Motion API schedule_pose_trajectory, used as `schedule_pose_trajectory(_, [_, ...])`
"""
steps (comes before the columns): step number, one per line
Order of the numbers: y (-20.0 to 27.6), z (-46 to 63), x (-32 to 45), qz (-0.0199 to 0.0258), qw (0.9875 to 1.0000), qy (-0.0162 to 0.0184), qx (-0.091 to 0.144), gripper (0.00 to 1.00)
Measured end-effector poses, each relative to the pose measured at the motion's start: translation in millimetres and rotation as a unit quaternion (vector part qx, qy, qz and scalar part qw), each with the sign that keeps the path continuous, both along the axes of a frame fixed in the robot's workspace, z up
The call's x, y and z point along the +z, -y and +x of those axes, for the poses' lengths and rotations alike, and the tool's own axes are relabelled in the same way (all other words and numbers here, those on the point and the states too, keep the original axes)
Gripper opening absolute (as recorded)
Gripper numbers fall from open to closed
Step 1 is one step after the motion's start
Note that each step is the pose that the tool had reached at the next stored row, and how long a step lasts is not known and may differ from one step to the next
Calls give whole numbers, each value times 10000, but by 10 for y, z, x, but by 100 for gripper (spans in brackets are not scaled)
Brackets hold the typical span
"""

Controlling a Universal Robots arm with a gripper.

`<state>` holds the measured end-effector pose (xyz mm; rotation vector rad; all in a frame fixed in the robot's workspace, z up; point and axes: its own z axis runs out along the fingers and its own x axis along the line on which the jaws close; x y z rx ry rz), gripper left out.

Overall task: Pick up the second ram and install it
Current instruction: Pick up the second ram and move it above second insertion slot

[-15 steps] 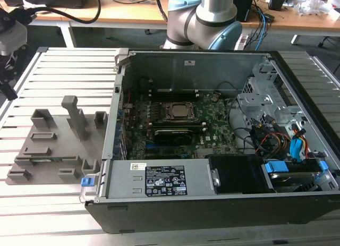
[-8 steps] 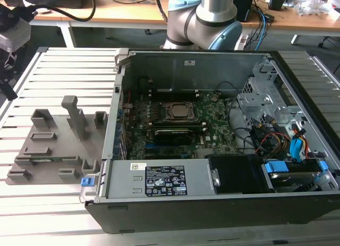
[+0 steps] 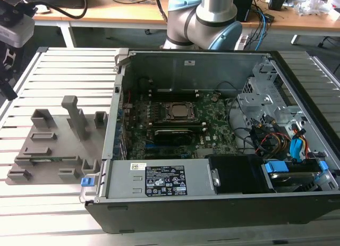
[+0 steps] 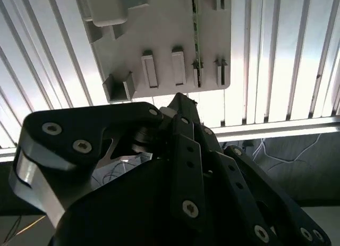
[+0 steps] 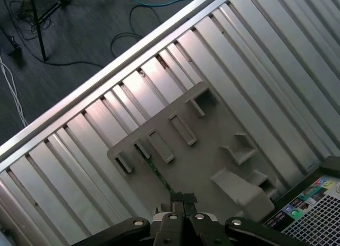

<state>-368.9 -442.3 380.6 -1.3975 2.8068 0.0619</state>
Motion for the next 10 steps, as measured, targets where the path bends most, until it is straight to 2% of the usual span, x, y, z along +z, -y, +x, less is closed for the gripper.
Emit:
schedule_pose_trajectory(2, [0, 0, 0, 0, 9999, 0, 157, 11])
schedule_pose_trajectory(10, [0, 0, 0, 0, 9988, 0, 491, 11])
